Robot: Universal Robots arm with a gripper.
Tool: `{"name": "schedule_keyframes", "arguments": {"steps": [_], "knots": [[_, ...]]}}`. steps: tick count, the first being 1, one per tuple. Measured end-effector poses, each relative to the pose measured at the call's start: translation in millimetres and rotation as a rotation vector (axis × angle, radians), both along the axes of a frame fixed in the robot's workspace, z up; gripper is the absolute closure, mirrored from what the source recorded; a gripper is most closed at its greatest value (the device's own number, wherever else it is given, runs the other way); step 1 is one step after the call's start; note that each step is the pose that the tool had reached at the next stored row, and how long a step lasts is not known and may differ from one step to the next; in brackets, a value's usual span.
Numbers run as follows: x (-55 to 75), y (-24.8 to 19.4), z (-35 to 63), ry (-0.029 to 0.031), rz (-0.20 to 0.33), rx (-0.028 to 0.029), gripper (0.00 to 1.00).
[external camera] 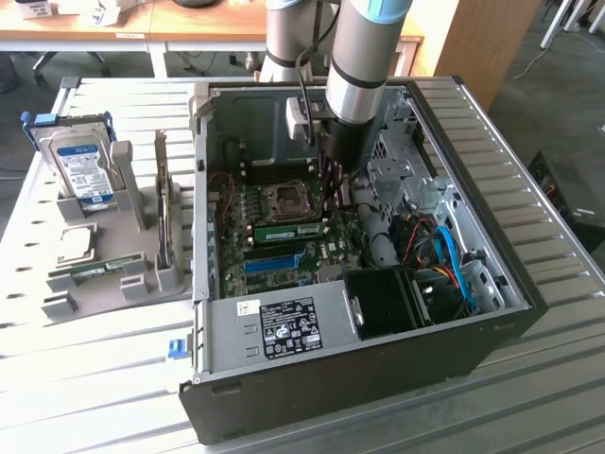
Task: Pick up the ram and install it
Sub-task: 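Press down the ram until it locks into place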
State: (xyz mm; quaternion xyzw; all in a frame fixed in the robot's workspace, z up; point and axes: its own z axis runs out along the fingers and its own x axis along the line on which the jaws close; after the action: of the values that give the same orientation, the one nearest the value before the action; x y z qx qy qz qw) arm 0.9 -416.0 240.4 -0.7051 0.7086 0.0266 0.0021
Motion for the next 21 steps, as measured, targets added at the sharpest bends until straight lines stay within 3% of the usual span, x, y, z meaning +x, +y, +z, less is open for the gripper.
{"name": "schedule_keyframes", "arguments": {"steps": [5,21], "knots": [[-2.5,-0.1,-0.1,0.0001,0.000,-0.0004,0.89],[-61.2,-0.1,-1.6,-0.0103,0.000,-0.0001,0.89]]}}
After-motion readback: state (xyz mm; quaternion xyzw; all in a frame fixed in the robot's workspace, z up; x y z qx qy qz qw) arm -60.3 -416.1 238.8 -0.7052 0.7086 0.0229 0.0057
